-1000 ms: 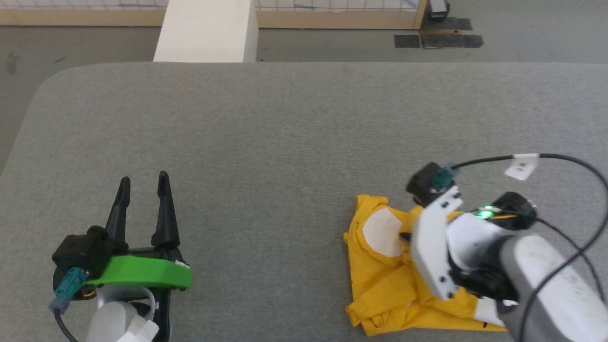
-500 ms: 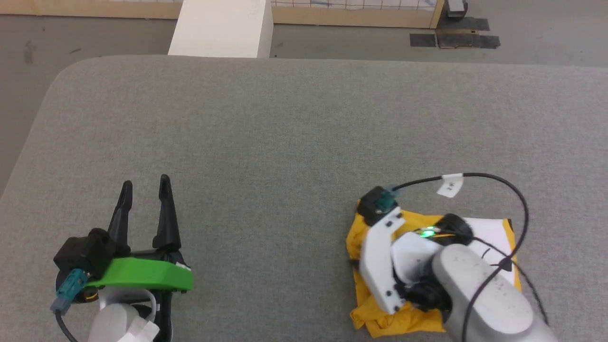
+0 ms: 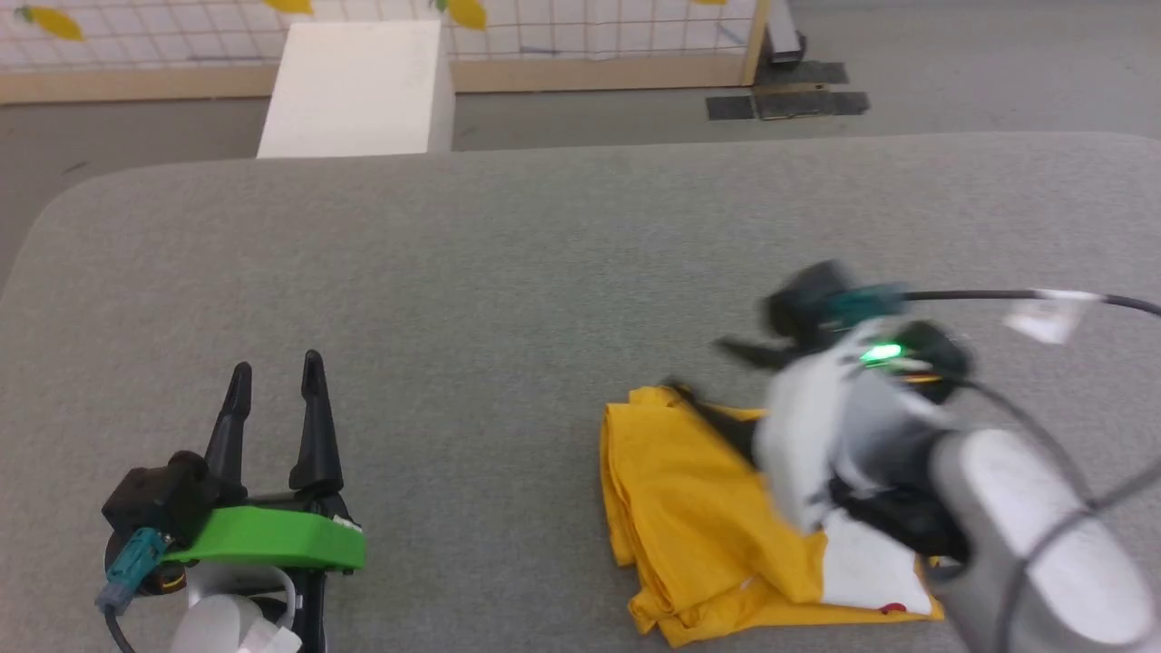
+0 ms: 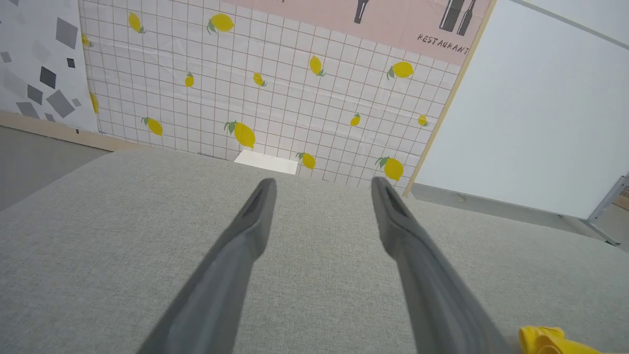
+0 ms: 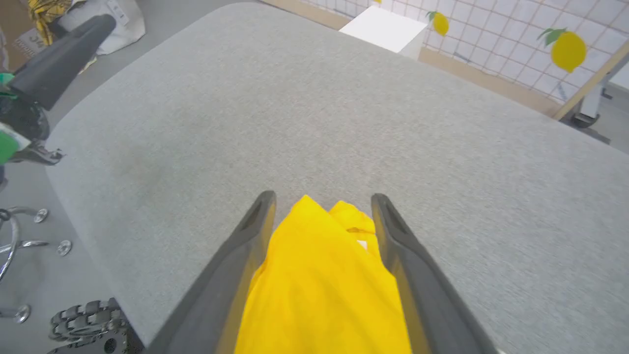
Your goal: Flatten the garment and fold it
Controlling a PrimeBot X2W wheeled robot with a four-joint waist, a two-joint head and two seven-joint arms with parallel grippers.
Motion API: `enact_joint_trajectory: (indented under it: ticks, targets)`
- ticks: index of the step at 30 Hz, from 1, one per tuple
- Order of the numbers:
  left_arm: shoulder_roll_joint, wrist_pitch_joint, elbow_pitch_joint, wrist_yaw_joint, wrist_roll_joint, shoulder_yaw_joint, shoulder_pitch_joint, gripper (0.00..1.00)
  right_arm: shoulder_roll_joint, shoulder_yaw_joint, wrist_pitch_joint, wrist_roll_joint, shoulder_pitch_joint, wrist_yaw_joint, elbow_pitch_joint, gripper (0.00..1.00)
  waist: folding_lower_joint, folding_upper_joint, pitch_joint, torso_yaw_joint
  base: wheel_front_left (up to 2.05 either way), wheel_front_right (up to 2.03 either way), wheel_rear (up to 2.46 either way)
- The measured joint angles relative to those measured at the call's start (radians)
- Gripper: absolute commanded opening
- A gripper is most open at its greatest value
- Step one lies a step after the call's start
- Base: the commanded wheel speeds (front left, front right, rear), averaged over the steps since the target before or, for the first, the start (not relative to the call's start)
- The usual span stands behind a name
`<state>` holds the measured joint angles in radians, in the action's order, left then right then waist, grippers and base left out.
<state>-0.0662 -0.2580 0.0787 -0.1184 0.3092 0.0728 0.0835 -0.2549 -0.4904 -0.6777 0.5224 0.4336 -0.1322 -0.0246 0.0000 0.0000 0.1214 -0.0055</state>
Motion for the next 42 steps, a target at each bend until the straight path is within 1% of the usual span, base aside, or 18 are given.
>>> enact_joint_trajectory:
  ticks: [2,5,7,9,11,12,16,21,26,27,28,29,30,33,35,37,39,42]
  targets:
    - [0.000,0.000,-0.007,0.000,-0.002,0.002,0.000,1.00,-0.013,0.104,0.035,-0.048,-0.049,0.000,-0.021,1.00,0.0000,0.0000,-0.005,-0.018,0.00,0.00,0.00]
    - [0.000,0.000,-0.015,0.001,-0.012,0.003,0.000,1.00,-0.024,0.216,0.063,-0.128,-0.127,0.000,-0.027,1.00,0.0000,0.0001,-0.009,-0.040,0.00,0.00,0.00]
    - [0.000,0.000,-0.018,0.006,-0.026,0.003,0.000,1.00,-0.023,0.276,0.067,-0.164,-0.176,0.000,-0.020,1.00,0.0000,0.0001,-0.008,-0.051,0.00,0.00,0.00]
    - [0.000,0.000,-0.024,0.007,-0.033,0.003,0.000,1.00,-0.028,0.310,0.066,-0.214,-0.217,0.000,-0.002,1.00,0.0000,0.0000,-0.005,-0.058,0.00,0.00,0.00]
    - [0.000,0.000,-0.030,0.012,-0.044,0.003,0.000,1.00,-0.021,0.347,0.056,-0.239,-0.258,0.000,0.030,1.00,0.0000,0.0001,0.002,-0.061,0.00,0.00,0.00]
    - [0.000,0.000,-0.032,0.014,-0.046,0.003,0.000,1.00,-0.018,0.357,0.048,-0.261,-0.276,0.000,0.052,1.00,0.0000,0.0001,0.008,-0.060,0.00,0.00,0.00]
    - [0.001,0.000,-0.033,0.014,-0.046,-0.001,0.000,1.00,0.006,0.370,0.033,-0.281,-0.293,0.000,0.116,1.00,0.0000,0.0000,0.022,-0.054,0.00,0.00,0.00]
    - [0.002,0.000,-0.029,0.014,-0.046,-0.002,0.001,1.00,0.026,0.345,0.004,-0.307,-0.293,0.000,0.212,1.00,0.0000,0.0001,0.037,-0.040,0.00,0.00,0.00]
    - [0.003,0.000,-0.026,0.014,-0.046,-0.002,0.001,1.00,0.026,0.326,-0.001,-0.309,-0.271,0.000,0.262,1.00,0.0000,0.0000,0.045,-0.025,0.00,0.00,0.00]
    - [0.003,0.000,-0.024,0.014,-0.046,-0.003,0.002,1.00,0.022,0.322,-0.004,-0.304,-0.265,0.000,0.270,0.38,0.0000,0.0000,0.046,-0.022,0.00,0.00,0.00]
    - [0.003,0.000,-0.022,0.014,-0.046,-0.003,0.003,1.00,0.018,0.317,-0.006,-0.299,-0.261,0.000,0.271,0.16,0.0000,0.0000,0.047,-0.019,0.00,0.00,0.00]
    - [0.004,0.000,-0.021,0.014,-0.046,-0.003,0.003,1.00,0.007,0.302,-0.008,-0.293,-0.254,0.000,0.272,0.00,0.0000,0.0000,0.047,-0.017,0.00,0.00,0.00]
    - [0.004,0.000,-0.019,0.014,-0.045,0.000,0.003,1.00,-0.005,0.283,-0.014,-0.291,-0.247,0.000,0.271,0.00,0.0000,0.0000,0.047,-0.018,0.00,0.00,0.00]
    - [0.005,0.000,-0.020,0.016,-0.045,0.011,-0.001,1.00,-0.056,0.182,-0.029,-0.274,-0.214,0.000,0.250,0.00,0.0000,0.0000,0.046,-0.030,0.00,0.00,0.00]
    - [0.004,0.000,-0.023,0.020,-0.045,0.015,-0.008,1.00,-0.118,0.109,-0.046,-0.259,-0.180,-0.001,0.224,0.00,0.0000,0.0001,0.046,-0.049,0.00,0.00,0.00]
    - [0.003,0.000,-0.027,0.022,-0.045,0.018,-0.013,1.00,-0.180,0.063,-0.062,-0.240,-0.146,-0.001,0.206,0.00,0.0000,0.0000,0.045,-0.072,0.00,0.00,0.00]
    - [0.002,0.000,-0.034,0.022,-0.045,0.019,-0.012,1.00,-0.252,0.035,-0.072,-0.219,-0.102,0.000,0.195,0.00,0.0000,0.0001,0.046,-0.104,0.00,0.00,0.00]
    - [-0.001,0.000,-0.041,0.023,-0.046,0.012,-0.006,1.00,-0.319,0.011,-0.079,-0.183,-0.037,0.000,0.196,0.00,0.0000,0.0001,0.054,-0.155,0.00,0.00,0.00]
